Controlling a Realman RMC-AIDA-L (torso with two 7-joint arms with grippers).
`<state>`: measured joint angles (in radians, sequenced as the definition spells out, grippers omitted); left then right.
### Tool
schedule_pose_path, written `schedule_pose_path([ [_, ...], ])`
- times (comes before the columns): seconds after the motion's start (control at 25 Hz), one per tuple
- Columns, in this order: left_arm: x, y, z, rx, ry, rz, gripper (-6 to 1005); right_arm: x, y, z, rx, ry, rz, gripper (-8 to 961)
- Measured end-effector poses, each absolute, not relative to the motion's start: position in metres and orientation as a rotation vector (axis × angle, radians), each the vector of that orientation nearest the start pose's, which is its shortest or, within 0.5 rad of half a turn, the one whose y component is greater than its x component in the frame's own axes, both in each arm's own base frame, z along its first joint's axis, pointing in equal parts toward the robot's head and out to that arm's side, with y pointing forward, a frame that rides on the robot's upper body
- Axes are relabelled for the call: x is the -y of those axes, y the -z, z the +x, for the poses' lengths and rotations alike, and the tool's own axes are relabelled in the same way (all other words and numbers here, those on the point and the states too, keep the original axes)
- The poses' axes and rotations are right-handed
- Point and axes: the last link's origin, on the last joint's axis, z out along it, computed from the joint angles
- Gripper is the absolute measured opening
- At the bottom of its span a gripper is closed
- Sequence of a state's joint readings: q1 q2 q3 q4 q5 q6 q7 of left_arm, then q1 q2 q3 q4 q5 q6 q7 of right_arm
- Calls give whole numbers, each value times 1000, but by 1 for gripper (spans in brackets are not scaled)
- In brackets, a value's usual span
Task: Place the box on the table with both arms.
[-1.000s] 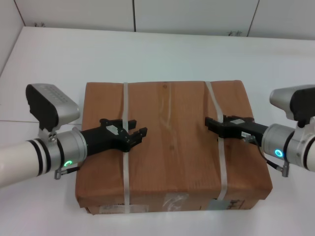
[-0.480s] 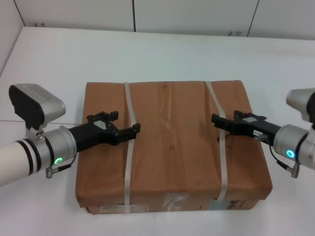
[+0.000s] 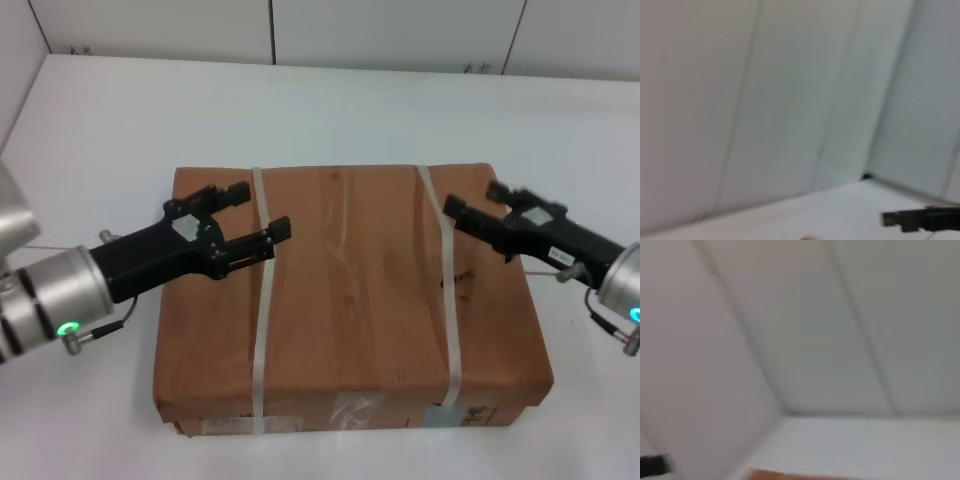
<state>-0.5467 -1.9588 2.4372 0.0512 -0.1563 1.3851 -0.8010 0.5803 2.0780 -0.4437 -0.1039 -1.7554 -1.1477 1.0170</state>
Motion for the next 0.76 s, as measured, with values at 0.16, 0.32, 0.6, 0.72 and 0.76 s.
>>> schedule_pose_path([
  [0.16, -296, 22, -284, 463, 1039, -2496, 841, -322, 50, 267, -619, -939, -2505, 871],
  [0.32, -285, 13, -279, 371, 1091, -2595, 841, -309, 43, 246, -395, -1004, -2708, 871],
  [0.6, -274, 8, -275, 289, 1150, -2656, 841, -307, 33, 235, -300, -1079, -2744, 871],
  [0.72, -270, 10, -273, 244, 1157, -2666, 841, -306, 32, 235, -291, -1082, -2746, 871],
  [0.76, -269, 11, -272, 230, 1163, -2669, 841, -306, 32, 234, -289, -1083, -2747, 871],
])
